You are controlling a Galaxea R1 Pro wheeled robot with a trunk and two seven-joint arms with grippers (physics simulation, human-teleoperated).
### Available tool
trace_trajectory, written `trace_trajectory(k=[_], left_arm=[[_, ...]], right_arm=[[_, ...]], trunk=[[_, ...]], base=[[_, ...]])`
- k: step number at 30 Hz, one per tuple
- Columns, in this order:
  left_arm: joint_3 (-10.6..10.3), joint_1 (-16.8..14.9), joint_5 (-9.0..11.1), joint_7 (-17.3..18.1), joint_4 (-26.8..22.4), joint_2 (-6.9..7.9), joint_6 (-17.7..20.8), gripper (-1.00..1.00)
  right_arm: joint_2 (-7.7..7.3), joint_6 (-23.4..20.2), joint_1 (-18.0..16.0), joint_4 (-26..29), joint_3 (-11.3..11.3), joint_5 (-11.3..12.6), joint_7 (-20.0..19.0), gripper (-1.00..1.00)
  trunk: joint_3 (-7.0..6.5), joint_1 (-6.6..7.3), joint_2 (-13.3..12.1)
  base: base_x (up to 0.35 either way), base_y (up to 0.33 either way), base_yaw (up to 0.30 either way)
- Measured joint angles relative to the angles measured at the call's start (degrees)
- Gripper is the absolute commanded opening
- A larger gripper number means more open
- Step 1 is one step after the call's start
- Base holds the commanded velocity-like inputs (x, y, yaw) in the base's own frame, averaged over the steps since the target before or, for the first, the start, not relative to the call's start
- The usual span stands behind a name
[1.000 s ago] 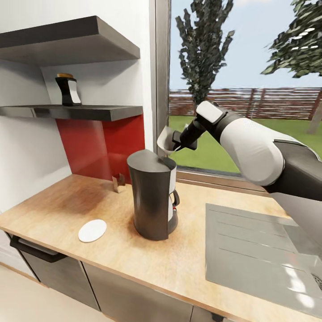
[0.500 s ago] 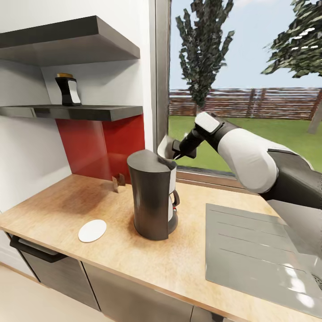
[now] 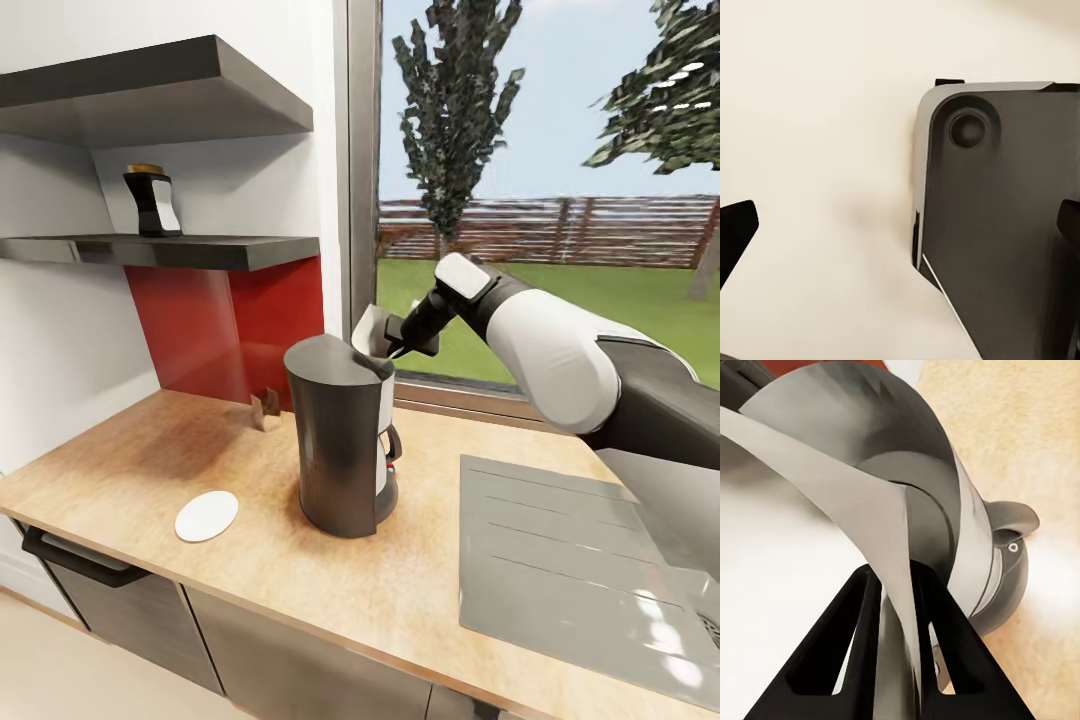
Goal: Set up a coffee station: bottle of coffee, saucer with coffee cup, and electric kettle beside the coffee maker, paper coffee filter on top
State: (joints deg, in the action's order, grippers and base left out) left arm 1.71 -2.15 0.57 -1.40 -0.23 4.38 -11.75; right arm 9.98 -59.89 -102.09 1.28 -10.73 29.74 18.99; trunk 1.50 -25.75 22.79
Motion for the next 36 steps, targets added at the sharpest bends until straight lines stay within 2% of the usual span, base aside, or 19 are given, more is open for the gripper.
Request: trace_trajectory(k=[3, 4, 36], left_arm=[[-0.02, 0.00, 0.00, -0.01, 0.00, -0.01, 0.00, 1.00], [-0.03, 0.00, 0.00, -0.02, 0.00, 0.00, 0.00, 1.00], [-0.03, 0.00, 0.00, -0.01, 0.00, -0.04, -0.01, 1.00]], right_arm=[[0.00, 0.00, 0.00, 0.05, 0.05, -0.01, 0.00, -1.00], [0.00, 0.00, -0.01, 0.05, 0.06, 0.00, 0.00, 1.00], [0.01, 0.02, -0.04, 0.09, 0.14, 0.13, -0.07, 1.00]], trunk=[[0.00, 0.00, 0.00], [0.00, 0.00, 0.00], [0.00, -0.02, 0.00]], base=[[0.000, 0.000, 0.000], [0.000, 0.000, 0.000], [-0.008, 0.000, 0.000]])
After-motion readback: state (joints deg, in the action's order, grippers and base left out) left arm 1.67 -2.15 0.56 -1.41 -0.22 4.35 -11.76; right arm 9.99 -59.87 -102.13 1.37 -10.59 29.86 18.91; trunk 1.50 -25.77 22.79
